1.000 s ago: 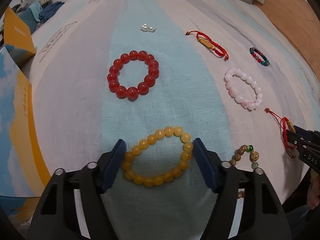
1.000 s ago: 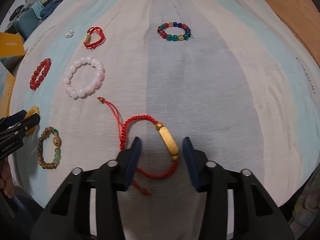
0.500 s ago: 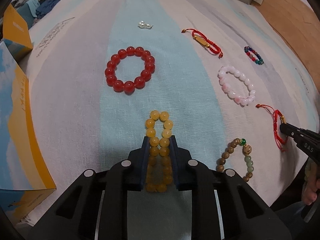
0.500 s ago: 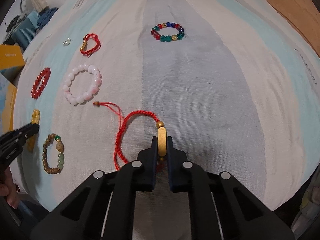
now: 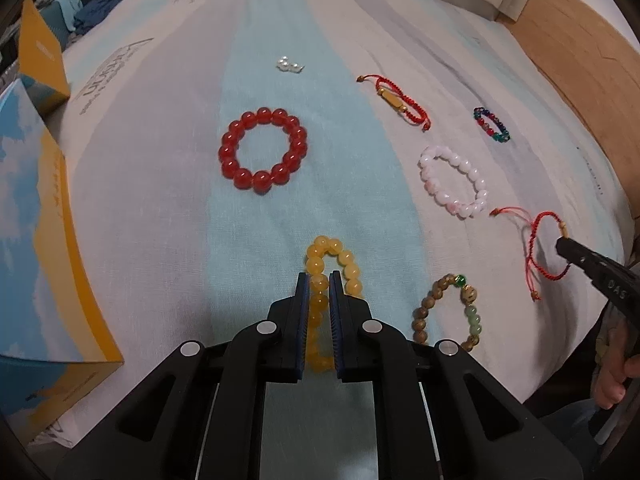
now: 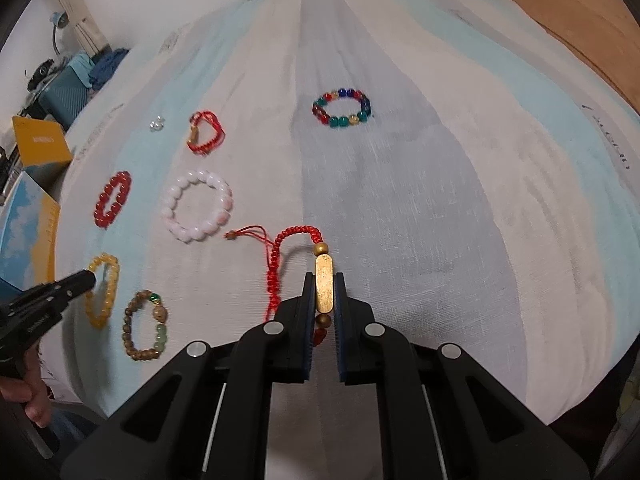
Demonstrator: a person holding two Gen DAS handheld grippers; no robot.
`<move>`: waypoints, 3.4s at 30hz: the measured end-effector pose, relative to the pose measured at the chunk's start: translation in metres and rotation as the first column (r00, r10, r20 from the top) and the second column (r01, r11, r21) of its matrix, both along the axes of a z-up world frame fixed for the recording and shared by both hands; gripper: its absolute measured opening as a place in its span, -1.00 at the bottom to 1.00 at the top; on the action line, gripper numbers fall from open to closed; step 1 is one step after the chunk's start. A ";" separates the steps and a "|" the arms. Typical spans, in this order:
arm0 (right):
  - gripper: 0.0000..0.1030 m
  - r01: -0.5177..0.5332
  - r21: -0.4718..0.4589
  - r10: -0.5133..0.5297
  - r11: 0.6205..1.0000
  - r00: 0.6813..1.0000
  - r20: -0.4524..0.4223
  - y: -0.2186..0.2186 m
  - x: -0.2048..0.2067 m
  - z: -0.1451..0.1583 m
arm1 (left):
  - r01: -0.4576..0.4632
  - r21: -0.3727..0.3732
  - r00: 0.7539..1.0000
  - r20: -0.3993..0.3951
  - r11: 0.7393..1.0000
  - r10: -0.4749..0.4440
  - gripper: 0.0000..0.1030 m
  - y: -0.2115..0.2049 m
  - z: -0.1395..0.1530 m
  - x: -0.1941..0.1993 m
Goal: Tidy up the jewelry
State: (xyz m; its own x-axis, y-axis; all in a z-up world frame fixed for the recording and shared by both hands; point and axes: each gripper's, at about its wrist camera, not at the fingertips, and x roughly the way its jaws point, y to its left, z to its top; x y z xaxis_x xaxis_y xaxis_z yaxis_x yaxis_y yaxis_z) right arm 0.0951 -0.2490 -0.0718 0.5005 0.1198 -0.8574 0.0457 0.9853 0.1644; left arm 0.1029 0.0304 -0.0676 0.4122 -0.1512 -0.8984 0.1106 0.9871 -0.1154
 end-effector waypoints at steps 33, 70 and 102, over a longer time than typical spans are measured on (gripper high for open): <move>-0.85 -0.042 -0.034 0.041 0.999 0.999 -0.024 0.009 -0.003 -0.007 | -0.040 0.080 0.998 0.053 0.996 0.036 0.66 -0.010 -0.024 0.009; -0.85 -0.036 -0.018 0.036 0.999 0.999 0.032 0.007 -0.002 0.002 | -0.002 0.038 0.999 0.035 0.999 0.001 -0.66 -0.007 -0.004 0.000; -0.85 -0.022 -0.008 0.022 1.000 0.995 0.095 0.043 -0.032 0.084 | -0.028 0.022 0.992 0.123 0.999 0.025 -0.67 0.020 0.092 -0.047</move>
